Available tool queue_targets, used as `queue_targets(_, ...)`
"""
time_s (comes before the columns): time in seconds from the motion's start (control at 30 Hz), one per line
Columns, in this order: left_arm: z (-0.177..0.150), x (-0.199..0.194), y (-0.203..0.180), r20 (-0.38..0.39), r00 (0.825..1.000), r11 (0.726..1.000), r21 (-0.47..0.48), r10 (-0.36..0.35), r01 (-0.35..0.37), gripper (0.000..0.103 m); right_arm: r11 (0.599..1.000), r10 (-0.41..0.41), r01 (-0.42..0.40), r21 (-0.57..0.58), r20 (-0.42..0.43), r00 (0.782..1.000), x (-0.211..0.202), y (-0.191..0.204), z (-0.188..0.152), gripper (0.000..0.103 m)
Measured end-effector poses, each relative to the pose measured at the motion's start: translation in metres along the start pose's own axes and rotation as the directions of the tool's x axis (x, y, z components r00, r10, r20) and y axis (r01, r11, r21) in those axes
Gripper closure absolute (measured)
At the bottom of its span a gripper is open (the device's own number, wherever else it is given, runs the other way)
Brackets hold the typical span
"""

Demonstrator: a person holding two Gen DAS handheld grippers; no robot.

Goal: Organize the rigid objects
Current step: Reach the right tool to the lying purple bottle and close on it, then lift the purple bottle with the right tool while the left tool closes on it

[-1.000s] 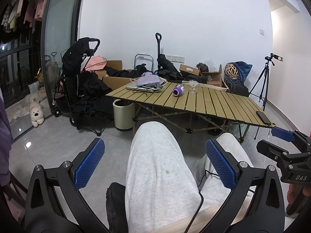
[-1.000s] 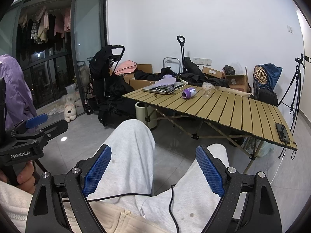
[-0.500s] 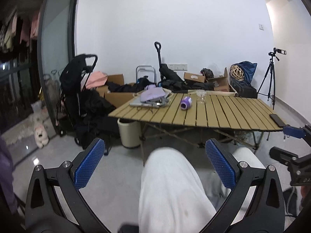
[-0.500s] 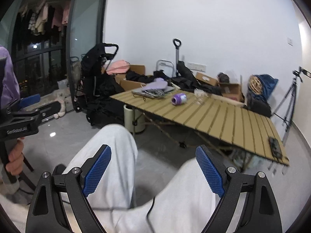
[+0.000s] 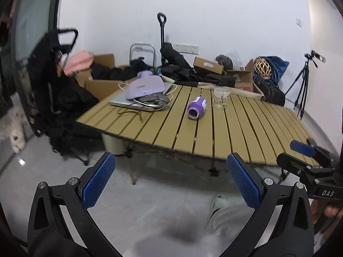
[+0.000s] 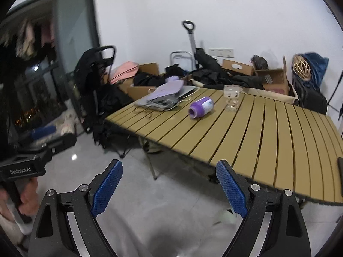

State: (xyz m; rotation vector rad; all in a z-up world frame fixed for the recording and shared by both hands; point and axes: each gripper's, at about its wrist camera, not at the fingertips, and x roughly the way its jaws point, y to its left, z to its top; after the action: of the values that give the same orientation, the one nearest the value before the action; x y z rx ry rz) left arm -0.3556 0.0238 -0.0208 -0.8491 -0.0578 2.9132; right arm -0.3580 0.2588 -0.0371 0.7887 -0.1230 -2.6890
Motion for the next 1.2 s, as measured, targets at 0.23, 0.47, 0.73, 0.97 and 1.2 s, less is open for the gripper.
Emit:
queue_targets(0.23,0.042,0.108,-0.003,0.016,0.998,0.999,-0.009,0.054,-0.054,0.000,0.997,0.014,-0.005,0.077,-0.114,0.993,0.125,-0.058,0.050,0.011)
queue_targets(0.47,0.076,0.202,0.006,-0.052,0.997,0.998,-0.001,0.061,-0.061,0.003,0.986,-0.009,0.031,0.163,-0.134,0.991,0.259,-0.078,0.092,0.011)
queue_targets(0.73,0.094,0.241,0.012,-0.081,0.994,0.997,0.000,0.075,-0.075,0.008,0.953,-0.102,0.149,0.265,-0.181,0.978,0.350,-0.090,0.107,0.011)
queue_targets(0.97,0.107,0.272,-0.002,-0.112,0.989,0.995,0.037,0.100,-0.096,0.030,0.993,0.037,-0.011,0.118,-0.220,0.975,0.338,-0.094,0.097,0.039)
queue_targets(1.2,0.100,0.319,-0.046,-0.231,0.972,0.997,0.057,-0.037,0.051,0.030,0.970,0.190,-0.227,-0.087,-0.311,0.931,0.290,-0.099,0.077,0.039)
